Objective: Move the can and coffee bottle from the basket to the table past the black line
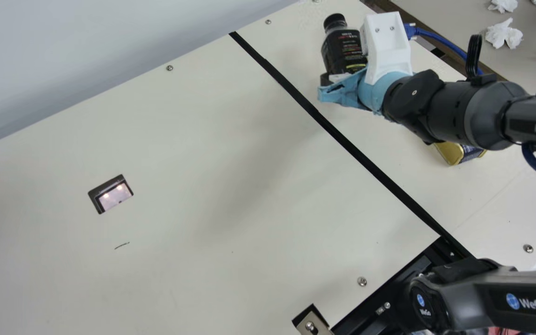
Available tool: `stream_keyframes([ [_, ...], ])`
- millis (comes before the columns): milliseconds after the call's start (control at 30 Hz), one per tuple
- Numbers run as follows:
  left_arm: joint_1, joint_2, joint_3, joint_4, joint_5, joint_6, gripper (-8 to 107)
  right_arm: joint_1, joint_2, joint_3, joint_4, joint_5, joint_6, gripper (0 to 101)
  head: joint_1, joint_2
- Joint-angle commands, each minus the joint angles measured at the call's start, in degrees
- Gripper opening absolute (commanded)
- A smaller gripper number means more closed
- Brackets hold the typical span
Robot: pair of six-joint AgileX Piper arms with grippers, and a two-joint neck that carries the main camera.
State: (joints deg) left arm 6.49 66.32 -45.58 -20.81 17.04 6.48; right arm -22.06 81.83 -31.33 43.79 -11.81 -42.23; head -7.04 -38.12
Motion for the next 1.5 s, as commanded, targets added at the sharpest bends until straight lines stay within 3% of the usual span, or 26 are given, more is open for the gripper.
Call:
stream_keyframes([
  [0, 0.0, 0.0, 0.0, 0.0, 0.0, 0.0, 90, -0.8, 0.8, 0.2, 1.0, -0.7, -2.9, 0, -0.9, -1.0],
  [533, 0.0, 0.0, 0.0, 0.0, 0.0, 0.0, 90, 0.4, 3.9, 1.4, 14.7, -5.2, -18.2, 0, -0.9, -1.0],
  [567, 0.0, 0.0, 0.0, 0.0, 0.0, 0.0, 90, 0.6, 3.9, 1.4, 15.4, -5.5, -18.8, 11, -0.9, -1.0],
  [600, 0.0, 0.0, 0.0, 0.0, 0.0, 0.0, 90, 0.9, 3.9, 1.5, 16.3, -5.7, -19.5, 43, -0.9, -1.0],
  [633, 0.0, 0.0, 0.0, 0.0, 0.0, 0.0, 90, 1.2, 3.8, 1.5, 17.3, -6.0, -20.2, 101, -0.9, -1.0],
  [1067, 0.0, 0.0, 0.0, 0.0, 0.0, 0.0, 90, 6.2, -1.7, 1.3, 32.0, -10.8, -32.7, 101, -0.9, -1.0],
  [1467, 0.0, 0.0, 0.0, 0.0, 0.0, 0.0, 90, 15.2, -9.6, -3.2, 50.5, -13.9, -48.4, 101, -0.9, 1.6],
])
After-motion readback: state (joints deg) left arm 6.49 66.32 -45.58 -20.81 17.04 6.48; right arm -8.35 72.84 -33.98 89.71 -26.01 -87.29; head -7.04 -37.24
